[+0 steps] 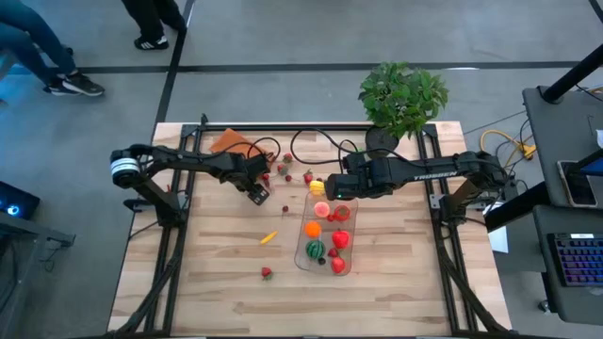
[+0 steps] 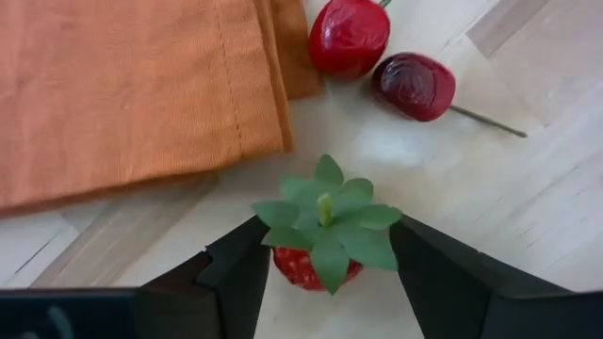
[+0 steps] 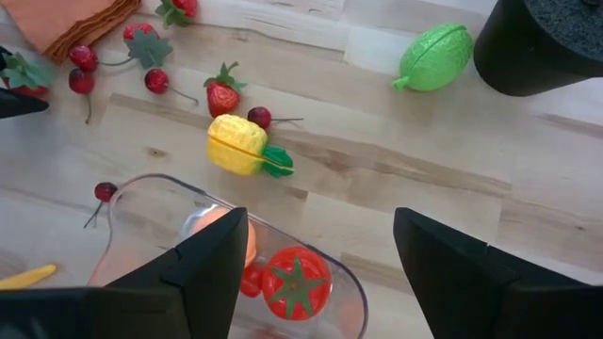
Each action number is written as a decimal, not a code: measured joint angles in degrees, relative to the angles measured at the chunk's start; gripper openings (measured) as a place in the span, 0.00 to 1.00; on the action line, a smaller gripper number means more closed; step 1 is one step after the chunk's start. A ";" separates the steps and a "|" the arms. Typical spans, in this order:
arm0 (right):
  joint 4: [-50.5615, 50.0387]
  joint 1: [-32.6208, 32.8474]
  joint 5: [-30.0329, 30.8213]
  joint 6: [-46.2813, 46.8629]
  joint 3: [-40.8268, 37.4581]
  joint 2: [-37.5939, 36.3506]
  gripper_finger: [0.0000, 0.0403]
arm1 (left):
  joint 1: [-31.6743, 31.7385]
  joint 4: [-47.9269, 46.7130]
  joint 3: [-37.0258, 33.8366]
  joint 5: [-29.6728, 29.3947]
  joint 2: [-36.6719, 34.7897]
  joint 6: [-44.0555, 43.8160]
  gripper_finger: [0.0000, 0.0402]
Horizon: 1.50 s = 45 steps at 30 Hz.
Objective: Pick and placing Produce into tupperware
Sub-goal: Put the strawberry into the transparent bin
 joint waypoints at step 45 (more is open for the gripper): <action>-2.29 1.64 14.61 -0.40 2.34 -8.33 0.64 | -17.75 30.04 9.36 15.95 -2.49 20.57 0.33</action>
